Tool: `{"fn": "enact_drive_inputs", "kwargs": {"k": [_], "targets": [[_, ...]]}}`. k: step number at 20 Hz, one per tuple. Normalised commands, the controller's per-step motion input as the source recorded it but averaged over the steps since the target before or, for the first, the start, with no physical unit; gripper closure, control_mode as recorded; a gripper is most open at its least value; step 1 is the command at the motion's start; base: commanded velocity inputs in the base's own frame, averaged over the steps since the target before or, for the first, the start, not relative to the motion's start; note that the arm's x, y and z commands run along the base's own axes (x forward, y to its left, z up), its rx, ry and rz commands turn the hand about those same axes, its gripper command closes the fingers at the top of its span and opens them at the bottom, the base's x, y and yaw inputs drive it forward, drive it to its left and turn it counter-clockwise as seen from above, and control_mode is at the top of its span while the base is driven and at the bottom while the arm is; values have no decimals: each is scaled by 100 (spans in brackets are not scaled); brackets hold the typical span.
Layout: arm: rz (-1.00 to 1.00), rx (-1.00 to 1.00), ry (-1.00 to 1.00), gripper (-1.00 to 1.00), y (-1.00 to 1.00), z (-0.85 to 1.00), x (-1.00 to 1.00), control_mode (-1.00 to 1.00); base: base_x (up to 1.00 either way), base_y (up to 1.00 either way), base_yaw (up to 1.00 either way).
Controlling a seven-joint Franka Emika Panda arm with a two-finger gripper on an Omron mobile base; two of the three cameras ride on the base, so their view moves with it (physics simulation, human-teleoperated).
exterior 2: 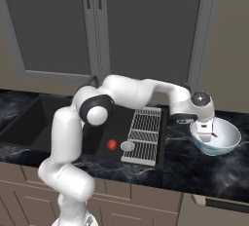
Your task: Pick the onions from the sink and place them in one bowl. Place the cucumber in the other bowl. Then turn off the sink faucet.
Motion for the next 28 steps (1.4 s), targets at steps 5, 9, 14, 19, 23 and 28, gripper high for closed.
{"fn": "enact_drive_inputs", "kwargs": {"k": [5, 9, 14, 19, 23, 28], "targets": [[-1, 0, 0, -100, -18, -17, 25, -100, 0, 0, 0], [0, 3, -3, -100, -11, 7, 3, -100, 0, 0, 0], [0, 4, -2, -100, 20, 54, 0, -100, 0, 0, 0], [9, -1, 0, -100, 72, 51, 0, -100, 0, 0, 0], [5, -15, 0, -100, 98, 8, -1, -100, 0, 0, 0], [3, -16, 0, -100, 99, 14, -3, -100, 0, 0, 0]]}}
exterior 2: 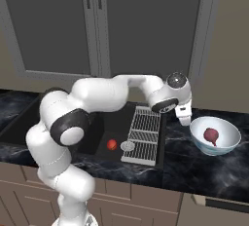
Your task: Pick the onions from the sink and place them in one bowl. Place the cucumber in the other bowl. Then turn off the sink faucet.
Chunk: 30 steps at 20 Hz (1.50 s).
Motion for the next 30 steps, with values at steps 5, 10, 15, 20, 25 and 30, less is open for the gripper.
{"fn": "enact_drive_inputs", "kwargs": {"k": [5, 10, 15, 20, 25, 30], "targets": [[11, -11, 1, -100, 97, 25, -7, -100, 0, 0, 0], [19, -2, 15, -100, 84, 55, -1, -100, 0, 0, 0], [23, 0, 21, -100, 66, 44, -25, -100, 0, 0, 0], [17, 0, 28, -100, 53, 20, -32, -100, 0, 0, 0], [20, -6, 30, -100, 76, 1, -13, -100, 0, 0, 0], [26, -4, 23, -100, 73, 0, -16, -100, 0, 0, 0]]}}
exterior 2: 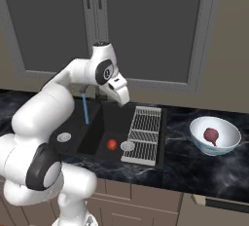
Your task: Pick the onions from the sink and place them in one bowl. Place the cucumber in the other bowl. Then turn off the sink faucet.
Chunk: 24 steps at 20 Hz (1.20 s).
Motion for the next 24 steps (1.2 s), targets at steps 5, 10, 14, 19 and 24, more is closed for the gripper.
{"fn": "enact_drive_inputs", "kwargs": {"k": [5, 10, 14, 19, 24], "targets": [[28, -1, -3, -100, 26, -12, -56, -100, 0, 0, 0], [27, 4, -25, -100, -1, -32, -68, -100, 0, 0, 0], [20, 1, -19, -100, -2, -30, -19, -100, 0, 0, 0], [8, 0, 0, -100, 13, -4, 11, -100, 0, 0, 0], [2, 2, 4, -100, 27, -4, 39, -100, 0, 0, 0]]}}
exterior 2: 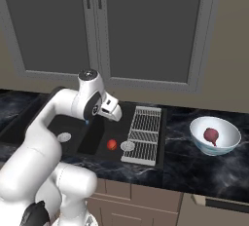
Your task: Pick the onions from the sink and place them in one bowl. Place the cucumber in the other bowl. Then turn off the sink faucet.
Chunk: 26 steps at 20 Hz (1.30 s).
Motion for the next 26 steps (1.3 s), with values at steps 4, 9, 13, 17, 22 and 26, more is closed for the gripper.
{"fn": "enact_drive_inputs", "kwargs": {"k": [4, 9, 13, 17, 22, 26], "targets": [[0, 3, 6, -100, 28, -16, 35, -100, 0, 0, 0], [1, 4, 9, -100, 2, -38, 29, -100, 0, 0, 0], [3, 2, 12, -100, 0, -49, 31, -100, 0, 0, 0], [2, 1, 7, -100, 4, -47, 28, -100, 0, 0, 0], [1, 0, 8, -100, 14, -49, 29, -100, 0, 0, 0], [0, 0, 7, -100, 18, -46, 28, -100, 0, 0, 0]]}}
